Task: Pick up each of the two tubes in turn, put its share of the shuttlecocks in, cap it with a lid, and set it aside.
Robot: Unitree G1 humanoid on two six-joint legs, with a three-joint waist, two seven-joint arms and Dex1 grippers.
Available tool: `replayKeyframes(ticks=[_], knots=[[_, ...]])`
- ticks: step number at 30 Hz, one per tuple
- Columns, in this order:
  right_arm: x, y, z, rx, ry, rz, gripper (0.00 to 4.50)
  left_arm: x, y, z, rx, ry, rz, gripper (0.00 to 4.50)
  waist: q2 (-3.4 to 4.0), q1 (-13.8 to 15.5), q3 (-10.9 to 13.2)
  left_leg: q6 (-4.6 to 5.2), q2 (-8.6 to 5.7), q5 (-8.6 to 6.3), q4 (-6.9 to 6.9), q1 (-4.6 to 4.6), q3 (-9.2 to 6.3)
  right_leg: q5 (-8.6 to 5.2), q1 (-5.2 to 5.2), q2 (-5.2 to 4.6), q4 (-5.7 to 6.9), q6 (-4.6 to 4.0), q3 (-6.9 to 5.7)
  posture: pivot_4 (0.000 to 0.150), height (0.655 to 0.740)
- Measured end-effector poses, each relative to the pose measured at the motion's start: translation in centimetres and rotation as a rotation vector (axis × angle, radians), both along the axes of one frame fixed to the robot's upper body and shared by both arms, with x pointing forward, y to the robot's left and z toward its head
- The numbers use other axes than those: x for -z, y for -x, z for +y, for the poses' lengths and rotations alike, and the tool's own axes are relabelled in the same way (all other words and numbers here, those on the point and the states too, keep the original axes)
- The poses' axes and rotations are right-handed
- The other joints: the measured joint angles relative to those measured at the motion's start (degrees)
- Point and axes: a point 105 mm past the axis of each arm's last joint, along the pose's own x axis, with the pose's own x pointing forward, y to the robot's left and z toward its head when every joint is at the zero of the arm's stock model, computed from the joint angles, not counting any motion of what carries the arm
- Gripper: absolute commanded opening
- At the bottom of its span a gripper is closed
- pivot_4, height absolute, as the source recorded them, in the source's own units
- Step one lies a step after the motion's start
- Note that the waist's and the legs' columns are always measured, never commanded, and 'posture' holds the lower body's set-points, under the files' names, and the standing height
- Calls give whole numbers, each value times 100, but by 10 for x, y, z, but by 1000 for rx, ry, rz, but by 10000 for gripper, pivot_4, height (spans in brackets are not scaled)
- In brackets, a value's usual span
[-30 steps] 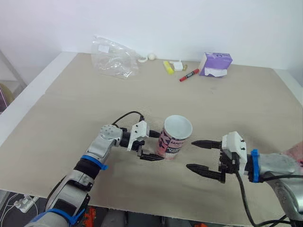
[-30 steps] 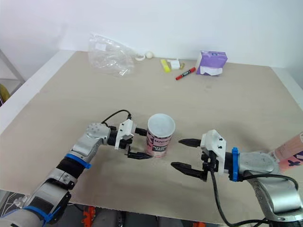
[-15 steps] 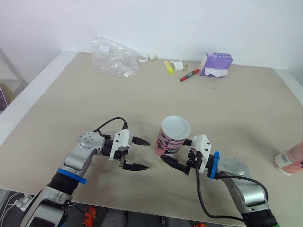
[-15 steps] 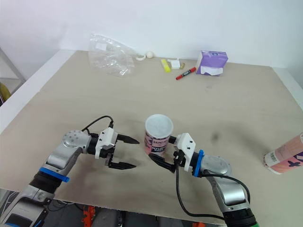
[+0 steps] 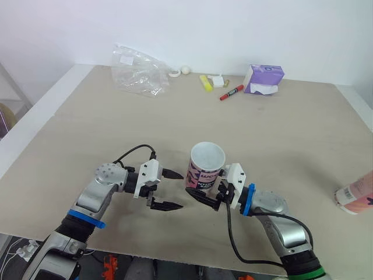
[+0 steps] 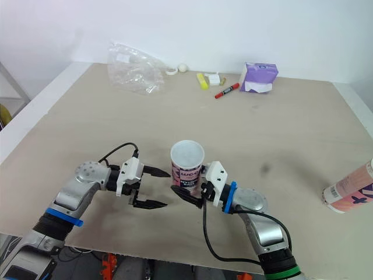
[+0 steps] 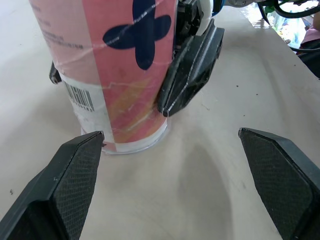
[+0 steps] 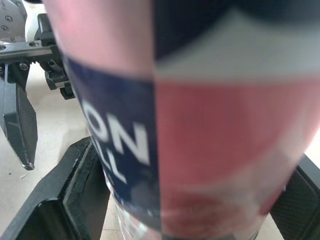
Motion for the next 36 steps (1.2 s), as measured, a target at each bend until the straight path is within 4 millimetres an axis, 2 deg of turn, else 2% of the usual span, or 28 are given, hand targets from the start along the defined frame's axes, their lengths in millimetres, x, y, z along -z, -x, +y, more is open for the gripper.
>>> replayKeyframes(ticks=[6, 8, 19, 23, 25, 30, 33, 34, 35, 36], knots=[[3, -3, 4, -12, -5, 10, 43757, -9, 3, 3, -34, 101, -2, 45000, 0, -5, 0, 0, 2, 0, 1, 9, 3, -1, 2, 1, 8, -2, 3, 1500, 7400], [4, -4, 4, -16, -4, 12, 38843, -7, 4, 4, -37, 101, 1, 45000, 0, -5, 0, 0, 2, 0, 3, 10, 2, -2, 2, 1, 13, -3, 2, 1500, 7400], [5, -3, 4, -25, 3, 5, 38843, -8, 2, 4, -57, 107, -37, 45000, 0, -10, 0, -1, 1, 1, 14, 21, 2, -9, 2, 3, 43, -11, 3, 1500, 7400], [4, -2, -6, 21, 8, -2, 38843, -9, 2, 3, -56, 112, -39, 45000, 0, -5, 0, -1, 0, 1, 14, 21, 1, -13, 4, 3, 44, -8, 4, 1500, 7400], [-1, -4, -25, 122, -13, -2, 38843, -10, 3, 1, -50, 120, -39, 45000, 0, 8, 0, -1, -2, 1, 15, 18, 0, -16, 4, 0, 45, -3, 4, 1500, 7400], [-22, -8, -101, 496, -90, -26, 38843, -14, 7, -6, -22, 134, -44, 45000, 1, 15, -1, -1, -6, 0, 15, 20, 4, -19, 7, -4, 45, 1, 9, 1500, 7400], [-21, -7, -133, 662, -119, -13, 38843, -13, 8, -11, -7, 142, -36, 45000, 1, 9, -1, -1, -4, 0, 11, 34, 2, -32, 13, 0, 47, -25, 9, 1500, 7400], [-21, -7, -161, 812, -153, -5, 38843, -14, 8, -13, 0, 145, -35, 45000, 1, 2, 0, -1, -3, 0, 10, 44, 4, -34, 18, 2, 50, -33, 11, 1500, 7400], [-21, -7, -176, 891, -165, -5, 38843, -16, 7, -14, 4, 145, -38, 45000, 3, -8, 0, 0, -3, 1, 10, 52, 9, -31, 23, 2, 50, -36, 15, 1500, 7400], [-20, -7, -181, 919, -171, -4, 38843, -17, 7, -15, 5, 146, -40, 45000, 4, -12, 0, -1, -3, 1, 9, 57, 8, -31, 27, 2, 50, -36, 15, 1500, 7400]])
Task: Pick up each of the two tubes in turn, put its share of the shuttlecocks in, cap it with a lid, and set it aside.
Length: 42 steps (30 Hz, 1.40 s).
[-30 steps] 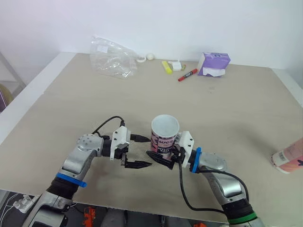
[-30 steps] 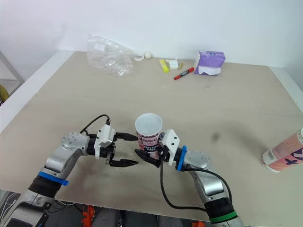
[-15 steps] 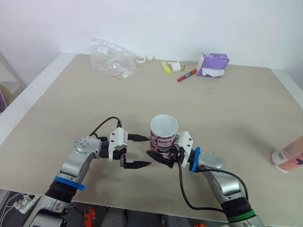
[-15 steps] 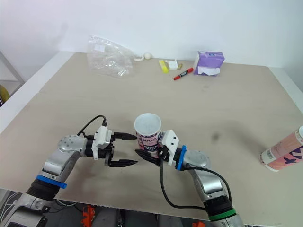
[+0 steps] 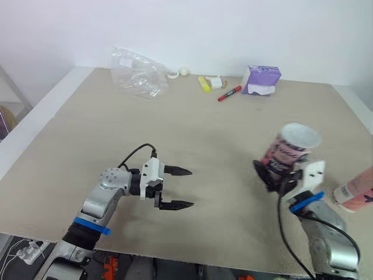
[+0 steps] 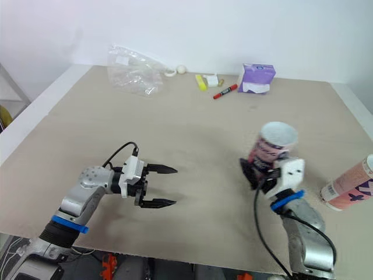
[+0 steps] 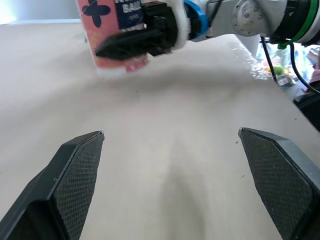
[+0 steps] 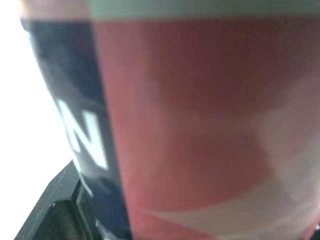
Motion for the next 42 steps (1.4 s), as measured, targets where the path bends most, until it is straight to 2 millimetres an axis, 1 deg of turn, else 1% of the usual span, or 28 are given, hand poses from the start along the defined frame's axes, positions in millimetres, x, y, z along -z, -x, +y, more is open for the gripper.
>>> replayKeyframes(ticks=[1, 5, 14, 18, 27, 28, 29, 35, 42], knots=[[1, 0, -10, 60, -15, 0, 38843, -2, -1, -1, 3, 3, -3, 45000, 0, -6, 0, 0, 0, 0, -2, 14, 3, 0, 10, 0, 0, 0, 3, 1500, 7400], [11, 0, -44, 257, -58, 27, 38843, -4, -1, -7, 12, 19, -7, 45000, 6, -30, -2, 0, 0, 0, -3, 21, 15, 0, 12, 0, 0, 1, 18, 1500, 7400], [18, -11, -62, 374, -111, 35, 38843, -5, -1, -8, 7, 23, -2, 45000, 11, -111, -1, 0, -2, 0, -15, 24, 24, -6, 10, 1, 0, 7, 32, 1500, 7400], [18, -16, -65, 391, -124, 24, 38843, -5, -2, -8, -2, 23, -3, 45000, 11, -114, -1, 0, -2, 0, -15, 25, 25, -5, 11, 1, -1, 8, 35, 1500, 7400], [19, -16, -63, 385, -106, 18, 38843, -4, -3, -7, -13, 16, -7, 45000, 11, -116, -1, 0, -2, 0, -15, 27, 29, -5, 11, 1, -1, 8, 41, 1500, 7400], [20, -16, -63, 379, -104, 18, 44238, -4, -4, -7, -14, 15, -8, 45000, 11, -116, -1, 0, -2, 0, -15, 27, 30, -5, 11, 1, -1, 8, 41, 1500, 7400], [20, -16, -62, 377, -104, 21, 44708, -4, -4, -7, -16, 14, -8, 45000, 11, -116, -1, 0, -2, 0, -15, 27, 30, -5, 11, 1, -1, 8, 41, 1500, 7400], [33, -13, -58, 358, -90, 64, 44708, -3, -5, -7, -25, 8, -13, 45000, 12, -115, -1, 0, -2, 0, -19, 26, 31, -9, 9, 1, -1, 10, 43, 1500, 7400], [33, 0, -57, 352, -60, 71, 44708, -3, -5, -7, -24, 8, -15, 45000, 13, -115, 0, 1, -2, -1, -20, 27, 34, -11, 8, 1, -1, 10, 46, 1500, 7400]])
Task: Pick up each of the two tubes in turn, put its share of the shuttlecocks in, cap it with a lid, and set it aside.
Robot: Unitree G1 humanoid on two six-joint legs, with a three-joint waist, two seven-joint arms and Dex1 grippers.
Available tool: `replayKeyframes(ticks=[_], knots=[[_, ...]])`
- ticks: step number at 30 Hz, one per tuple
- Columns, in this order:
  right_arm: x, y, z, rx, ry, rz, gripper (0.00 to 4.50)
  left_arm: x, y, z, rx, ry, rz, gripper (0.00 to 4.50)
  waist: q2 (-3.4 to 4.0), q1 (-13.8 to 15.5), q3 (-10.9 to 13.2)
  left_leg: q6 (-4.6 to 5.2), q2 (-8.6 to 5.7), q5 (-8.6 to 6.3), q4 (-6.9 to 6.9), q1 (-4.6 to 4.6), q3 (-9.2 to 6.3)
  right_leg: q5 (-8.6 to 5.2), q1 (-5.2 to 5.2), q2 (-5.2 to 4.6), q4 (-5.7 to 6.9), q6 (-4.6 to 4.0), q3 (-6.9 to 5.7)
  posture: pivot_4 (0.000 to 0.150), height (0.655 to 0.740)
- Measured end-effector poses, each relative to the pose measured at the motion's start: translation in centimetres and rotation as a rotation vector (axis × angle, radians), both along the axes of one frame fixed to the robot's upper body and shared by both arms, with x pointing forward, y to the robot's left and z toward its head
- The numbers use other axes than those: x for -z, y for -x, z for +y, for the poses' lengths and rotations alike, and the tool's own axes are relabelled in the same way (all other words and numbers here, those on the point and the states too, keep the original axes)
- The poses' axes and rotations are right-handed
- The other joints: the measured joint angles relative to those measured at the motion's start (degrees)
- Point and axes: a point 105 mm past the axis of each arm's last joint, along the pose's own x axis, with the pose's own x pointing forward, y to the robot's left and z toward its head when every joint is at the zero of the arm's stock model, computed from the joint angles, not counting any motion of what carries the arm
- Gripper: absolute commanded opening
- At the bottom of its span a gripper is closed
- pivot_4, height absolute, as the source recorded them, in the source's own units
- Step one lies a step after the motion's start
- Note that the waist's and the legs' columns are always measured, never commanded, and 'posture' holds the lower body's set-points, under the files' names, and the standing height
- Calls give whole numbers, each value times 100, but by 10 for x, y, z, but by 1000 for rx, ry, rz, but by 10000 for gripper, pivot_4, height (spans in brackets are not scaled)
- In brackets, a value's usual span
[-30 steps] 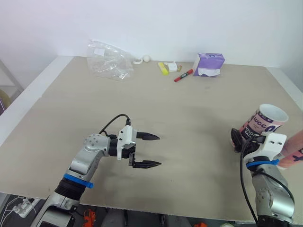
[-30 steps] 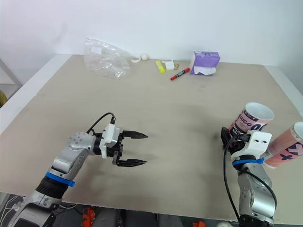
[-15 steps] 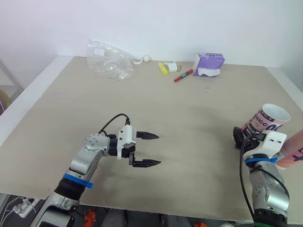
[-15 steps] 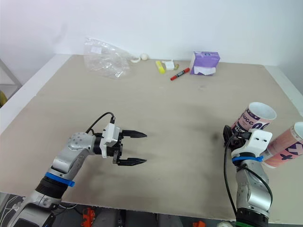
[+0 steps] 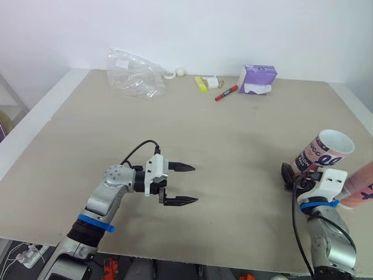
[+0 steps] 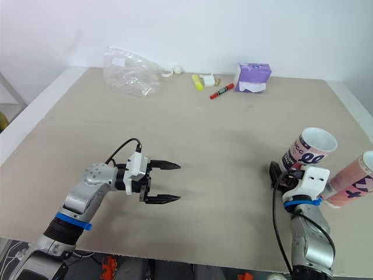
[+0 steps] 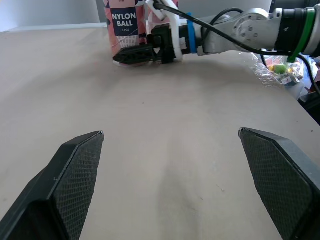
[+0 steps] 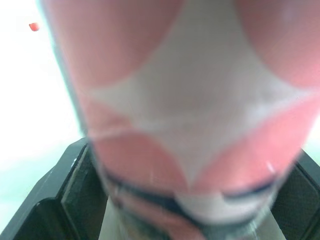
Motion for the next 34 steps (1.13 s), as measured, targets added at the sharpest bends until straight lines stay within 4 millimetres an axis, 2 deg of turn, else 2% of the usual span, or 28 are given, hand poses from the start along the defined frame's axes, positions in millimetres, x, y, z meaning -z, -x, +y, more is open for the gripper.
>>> replayKeyframes(ticks=[10, 14, 17, 19, 21, 24, 26, 28, 30, 32, 34], knots=[[-2, 25, 6, -14, 30, 26, 44708, 3, -2, 1, -3, -2, 14, 45000, 1, 1, 0, 0, 0, 0, -1, -1, 0, -1, -1, -1, 0, 0, 1, 1500, 7400], [-5, 50, 3, -18, 86, 65, 44708, 6, -6, 2, -18, -11, 14, 45000, 1, 6, 0, -1, -2, -1, -3, -2, 0, -6, -2, -3, -2, 1, 1, 1500, 7400], [-8, 64, 11, -118, 156, 96, 44708, 9, -10, 4, -37, -23, 13, 45000, 2, 6, 1, -1, -2, -2, -5, -1, 1, -9, -2, -3, -3, 0, 2, 1500, 7400], [-12, 78, 24, -330, 249, 138, 44708, 11, -13, 7, -57, -39, 3, 45000, 0, -2, 3, -1, -1, -2, -5, 4, 9, -9, -1, -4, -3, 0, 7, 1500, 7400], [-16, 80, 31, -418, 265, 132, 44708, 12, -15, 10, -75, -48, -1, 45000, -7, -12, 7, -1, 3, -2, -5, 6, 8, -8, -1, 0, -3, 0, 7, 1500, 7400], [-31, 78, 49, -620, 297, 104, 44708, 15, -20, 20, -107, -79, -16, 45000, -12, -31, 11, -1, 4, -2, -4, 12, 9, -1, 1, 1, -2, -5, 6, 1500, 7400], [-43, 69, 65, -724, 297, 53, 44708, 15, -22, 25, -131, -95, -27, 45000, -18, -29, 14, -1, 4, -2, -3, 12, 8, 1, 0, 1, -2, -6, 5, 1500, 7400], [-56, 52, 95, -873, 265, -26, 44708, 19, -24, 32, -164, -127, -36, 45000, -27, -57, 21, -1, 9, -2, -3, 15, 12, 9, -3, 3, -2, -14, 4, 1500, 7400], [-61, 47, 113, -960, 260, -60, 44708, 19, -24, 34, -182, -131, -39, 45000, -27, -24, 23, -1, 5, -2, -6, 11, 4, 2, 0, 5, -2, -9, 2, 1500, 7400], [-62, 41, 128, -1034, 266, -78, 44708, 22, -26, 41, -205, -150, -32, 45000, -34, -9, 27, -1, 8, -2, -6, 0, -1, -5, -7, 9, -3, -10, -1, 1500, 7400], [-49, 34, 135, -1118, 259, -33, 44708, 23, -28, 51, -243, -176, -40, 45000, -34, 73, 27, -20, -3, -14, -7, -14, -12, -32, -4, -1, -3, 4, -9, 1500, 7400]])
